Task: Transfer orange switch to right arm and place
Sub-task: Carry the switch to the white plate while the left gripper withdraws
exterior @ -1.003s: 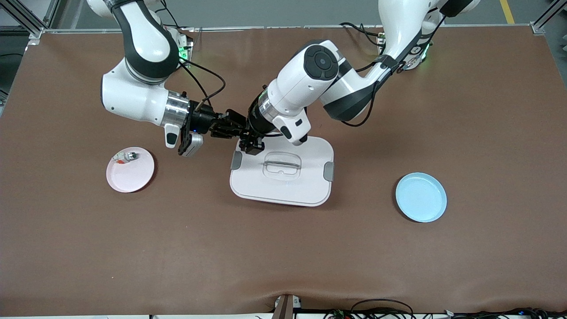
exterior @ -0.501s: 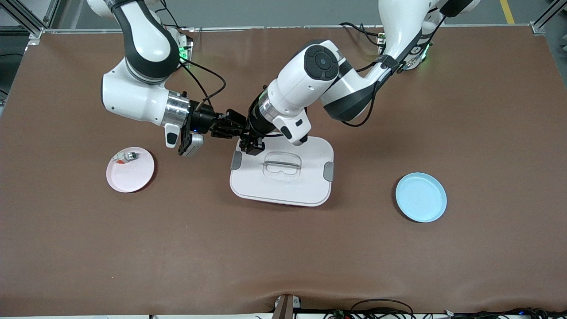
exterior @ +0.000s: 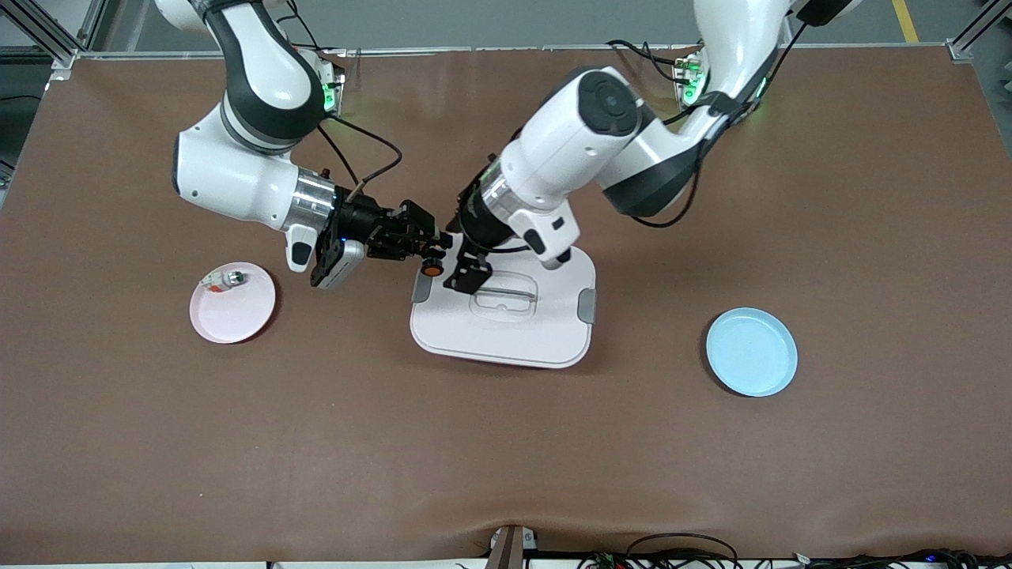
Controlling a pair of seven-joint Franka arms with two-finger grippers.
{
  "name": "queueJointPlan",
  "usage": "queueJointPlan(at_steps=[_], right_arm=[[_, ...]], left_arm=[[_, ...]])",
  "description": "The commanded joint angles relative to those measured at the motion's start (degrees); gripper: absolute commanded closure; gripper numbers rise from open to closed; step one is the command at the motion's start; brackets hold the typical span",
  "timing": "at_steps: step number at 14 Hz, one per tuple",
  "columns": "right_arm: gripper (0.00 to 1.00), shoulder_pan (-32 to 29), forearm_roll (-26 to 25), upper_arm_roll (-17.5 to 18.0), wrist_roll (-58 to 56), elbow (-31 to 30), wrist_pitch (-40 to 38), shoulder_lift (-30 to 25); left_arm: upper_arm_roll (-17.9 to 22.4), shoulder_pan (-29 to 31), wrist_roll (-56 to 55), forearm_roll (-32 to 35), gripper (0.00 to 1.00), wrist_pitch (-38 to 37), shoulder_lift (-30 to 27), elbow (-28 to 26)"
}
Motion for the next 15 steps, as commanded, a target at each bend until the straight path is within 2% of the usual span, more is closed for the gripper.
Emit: queueJointPlan(at_steps=[1, 5, 8, 11, 15], right_arm=[[1.00, -2.17, -6.37, 0.14, -5.70, 0.98, -1.13, 1.13], [1.00, -6.99, -19.72, 0.05, -12.71, 0.80, -5.08, 1.66], [1.00, -12.01, -26.23, 0.05, -22.64, 0.19, -9.30, 1.75], [1.00, -14.56, -41.07, 0.05, -28.63, -0.25, -9.39, 1.75], [1.00, -18.17, -49.62, 0.05, -36.63, -2.54, -8.61, 1.57]], left_arm=[[0.84, 3.02, 6.11, -0.33, 0.00, -1.46, -3.85, -0.55], [0.93, 5.48, 21.06, 6.25, 0.00, -5.15, -6.49, -1.42], [0.93, 9.87, 33.24, 8.19, 0.00, -9.97, -7.54, -1.60], [0.85, 15.48, 46.97, 8.19, 0.00, -16.74, -8.95, -1.60], [0.94, 22.96, 56.91, 8.63, 0.00, -26.84, -11.06, -1.69]])
